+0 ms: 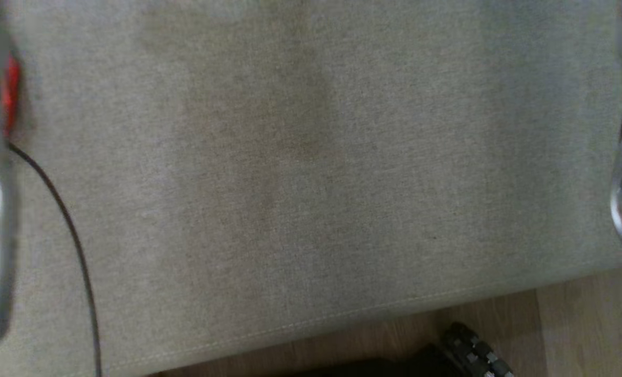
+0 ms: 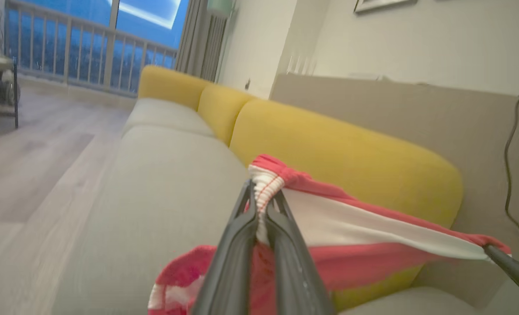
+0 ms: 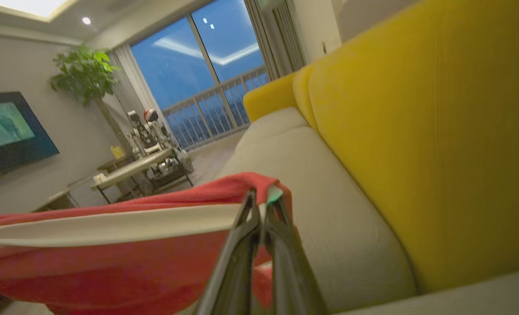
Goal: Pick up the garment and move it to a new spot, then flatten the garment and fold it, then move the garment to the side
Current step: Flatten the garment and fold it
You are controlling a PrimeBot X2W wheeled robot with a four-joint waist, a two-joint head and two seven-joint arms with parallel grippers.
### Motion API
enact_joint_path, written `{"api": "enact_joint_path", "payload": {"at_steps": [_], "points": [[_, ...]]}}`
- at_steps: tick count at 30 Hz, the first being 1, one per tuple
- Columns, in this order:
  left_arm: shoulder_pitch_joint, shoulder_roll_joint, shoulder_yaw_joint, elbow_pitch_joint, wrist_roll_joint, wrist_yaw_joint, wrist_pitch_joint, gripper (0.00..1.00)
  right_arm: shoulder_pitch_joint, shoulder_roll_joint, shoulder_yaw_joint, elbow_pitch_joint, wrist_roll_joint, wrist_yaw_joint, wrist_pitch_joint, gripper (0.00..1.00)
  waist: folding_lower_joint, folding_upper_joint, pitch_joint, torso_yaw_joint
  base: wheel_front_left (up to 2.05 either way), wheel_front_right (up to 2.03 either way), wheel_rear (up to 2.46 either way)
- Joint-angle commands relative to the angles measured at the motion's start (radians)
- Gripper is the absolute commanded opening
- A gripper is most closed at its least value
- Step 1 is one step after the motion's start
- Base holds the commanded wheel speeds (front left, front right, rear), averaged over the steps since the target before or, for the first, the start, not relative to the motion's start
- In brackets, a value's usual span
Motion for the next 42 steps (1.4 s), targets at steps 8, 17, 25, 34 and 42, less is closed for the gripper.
{"api": "enact_joint_path", "payload": {"at_steps": [8, 17, 25, 34, 42], "points": [[0.215, -0.012, -0.034, 0.170, -0.022, -0.049, -0.088, 0.00, 0.124, 0.010, 0.169, 0.258, 0.189, -0.001, 0.005, 0.00, -0.0005, 0.0001, 0.003, 0.041, 0.00, 0.00, 0.00], [0.433, -0.022, -0.104, 0.269, -0.032, -0.077, -0.111, 0.00, 0.280, 0.010, 0.287, 0.323, 0.255, -0.001, 0.111, 0.00, -0.0005, 0.0001, -0.098, 0.065, 0.00, 0.00, 0.00], [0.566, -0.027, -0.151, 0.305, -0.022, -0.082, -0.139, 0.00, 0.355, -0.003, 0.282, 0.335, 0.218, -0.001, 0.180, 0.00, -0.0005, 0.0001, -0.188, 0.074, 0.00, 0.00, 0.00], [0.668, -0.046, -0.181, 0.293, 0.015, -0.080, -0.158, 0.00, 0.465, -0.059, 0.321, 0.336, 0.148, -0.001, 0.353, 0.00, -0.0005, 0.0001, -0.283, 0.091, 0.00, 0.00, 0.00], [0.807, -0.039, -0.207, 0.215, 0.068, -0.081, -0.160, 0.00, 0.569, -0.114, 0.389, 0.297, 0.152, -0.001, 0.507, 0.00, -0.0005, 0.0001, -0.375, 0.093, 0.00, 0.00, 0.00]]}}
